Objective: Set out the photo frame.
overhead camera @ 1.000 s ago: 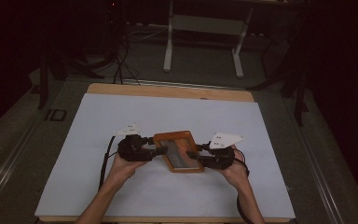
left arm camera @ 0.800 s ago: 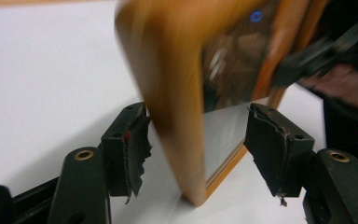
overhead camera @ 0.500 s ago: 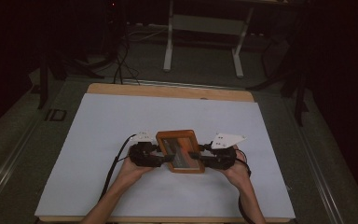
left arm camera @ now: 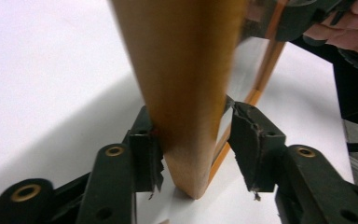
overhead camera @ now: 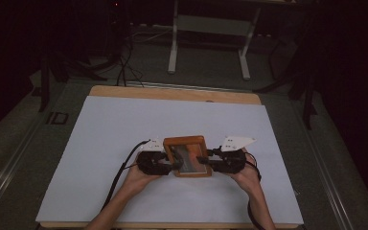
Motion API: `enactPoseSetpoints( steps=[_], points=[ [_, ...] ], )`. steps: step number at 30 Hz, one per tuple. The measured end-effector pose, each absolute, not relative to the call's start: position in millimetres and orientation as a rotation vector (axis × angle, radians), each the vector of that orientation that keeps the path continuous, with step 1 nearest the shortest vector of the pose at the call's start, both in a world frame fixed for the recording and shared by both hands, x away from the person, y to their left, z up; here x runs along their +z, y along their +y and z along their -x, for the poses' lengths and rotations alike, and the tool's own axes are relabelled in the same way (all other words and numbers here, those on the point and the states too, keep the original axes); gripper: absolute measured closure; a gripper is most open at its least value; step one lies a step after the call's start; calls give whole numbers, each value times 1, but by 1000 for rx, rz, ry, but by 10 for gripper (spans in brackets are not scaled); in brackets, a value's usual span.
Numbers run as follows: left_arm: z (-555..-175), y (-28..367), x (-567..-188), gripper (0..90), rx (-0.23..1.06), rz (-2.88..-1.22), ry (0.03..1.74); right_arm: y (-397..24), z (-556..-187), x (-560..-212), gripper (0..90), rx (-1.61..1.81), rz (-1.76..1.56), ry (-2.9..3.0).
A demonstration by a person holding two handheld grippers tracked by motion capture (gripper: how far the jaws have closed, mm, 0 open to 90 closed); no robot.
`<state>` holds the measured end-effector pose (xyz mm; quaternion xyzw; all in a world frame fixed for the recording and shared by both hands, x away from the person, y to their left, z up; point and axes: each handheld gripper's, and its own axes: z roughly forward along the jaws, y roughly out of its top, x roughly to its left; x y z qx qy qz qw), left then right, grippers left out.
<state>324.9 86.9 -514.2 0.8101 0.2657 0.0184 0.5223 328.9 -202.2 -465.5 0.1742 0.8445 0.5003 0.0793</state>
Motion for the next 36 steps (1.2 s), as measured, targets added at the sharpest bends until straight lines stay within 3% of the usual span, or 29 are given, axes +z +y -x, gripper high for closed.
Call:
enactPoseSetpoints(
  steps=[36],
  points=[
    [-324, 114, -489, 605, 72, -1884, 703, -188, -340, -468, 608, 1659, -684, 2474]
  ],
)
